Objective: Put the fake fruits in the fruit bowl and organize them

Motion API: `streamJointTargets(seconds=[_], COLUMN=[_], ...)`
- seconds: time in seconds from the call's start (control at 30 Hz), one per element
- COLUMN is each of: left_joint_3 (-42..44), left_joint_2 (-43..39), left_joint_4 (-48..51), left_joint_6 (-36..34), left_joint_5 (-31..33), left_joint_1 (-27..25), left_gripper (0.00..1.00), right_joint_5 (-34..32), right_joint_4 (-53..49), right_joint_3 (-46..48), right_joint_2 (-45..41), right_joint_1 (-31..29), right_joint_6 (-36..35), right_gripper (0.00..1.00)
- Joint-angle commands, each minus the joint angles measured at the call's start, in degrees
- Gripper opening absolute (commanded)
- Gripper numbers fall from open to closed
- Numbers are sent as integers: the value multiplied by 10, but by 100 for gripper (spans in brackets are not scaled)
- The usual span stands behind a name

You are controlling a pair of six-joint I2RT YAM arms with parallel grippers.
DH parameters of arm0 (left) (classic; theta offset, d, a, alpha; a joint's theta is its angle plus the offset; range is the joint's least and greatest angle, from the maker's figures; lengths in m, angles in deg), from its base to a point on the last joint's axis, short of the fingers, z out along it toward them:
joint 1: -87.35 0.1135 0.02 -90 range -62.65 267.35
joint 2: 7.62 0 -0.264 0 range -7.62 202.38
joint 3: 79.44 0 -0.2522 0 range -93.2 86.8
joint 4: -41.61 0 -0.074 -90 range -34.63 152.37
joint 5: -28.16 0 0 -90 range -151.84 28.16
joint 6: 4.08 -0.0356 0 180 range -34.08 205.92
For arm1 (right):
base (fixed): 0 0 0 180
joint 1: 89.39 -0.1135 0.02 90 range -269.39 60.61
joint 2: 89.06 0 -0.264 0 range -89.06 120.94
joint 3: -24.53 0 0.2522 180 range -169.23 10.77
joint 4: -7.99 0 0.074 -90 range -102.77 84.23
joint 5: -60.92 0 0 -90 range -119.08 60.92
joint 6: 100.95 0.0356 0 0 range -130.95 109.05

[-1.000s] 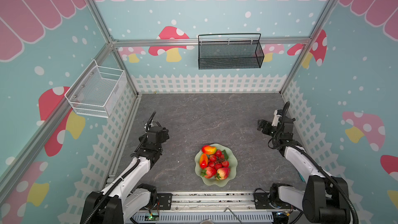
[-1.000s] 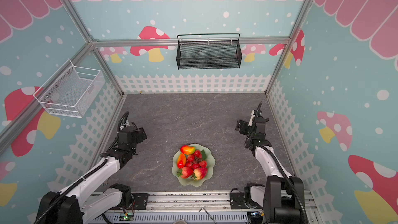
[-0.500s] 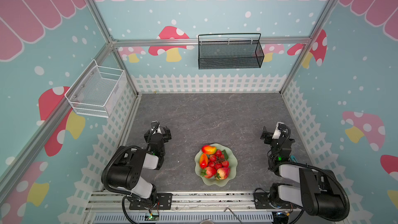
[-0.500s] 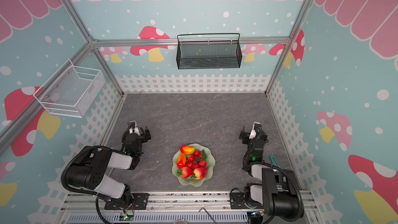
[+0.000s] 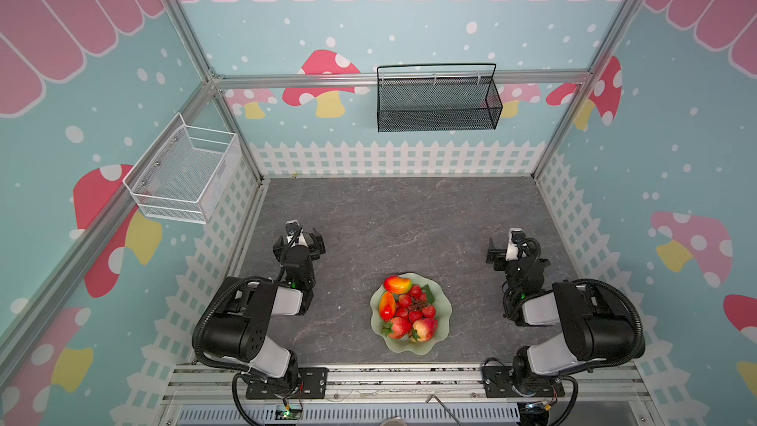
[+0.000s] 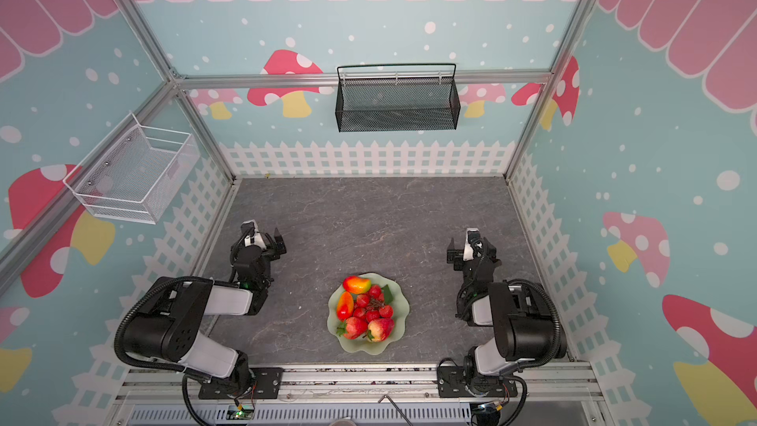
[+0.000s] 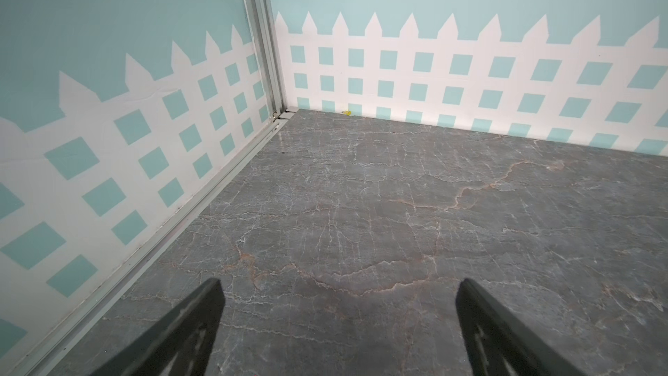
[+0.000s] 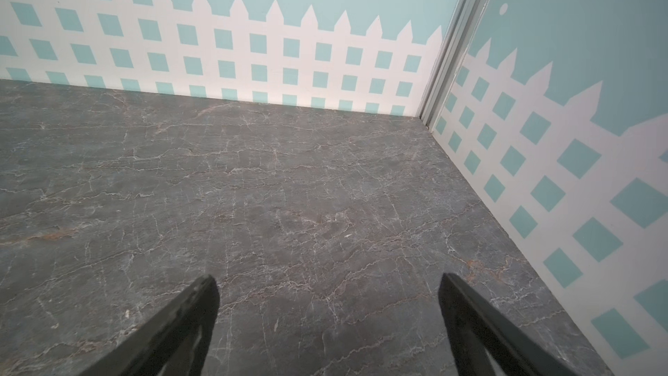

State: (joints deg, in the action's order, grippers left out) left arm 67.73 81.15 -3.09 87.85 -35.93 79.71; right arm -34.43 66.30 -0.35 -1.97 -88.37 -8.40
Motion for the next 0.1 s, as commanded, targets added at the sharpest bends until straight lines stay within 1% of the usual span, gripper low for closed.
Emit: streamJointTargets(seconds=[0.0, 0.07], left_joint_3=[-13, -11], left_joint_2=[1, 2], left_joint_4=[22, 12], left_joint_6=[-4, -7], left_joint_5=[-1, 0], left_joint_1=[2, 2], left_gripper=[100, 100], right_joint_5=[3, 3], right_joint_4=[22, 24], right_joint_3=[-6, -6], right_joint_2=[-1, -1], right_joint_1=[-3, -3], right_joint_6=[-18, -18], right_gripper=[98, 98])
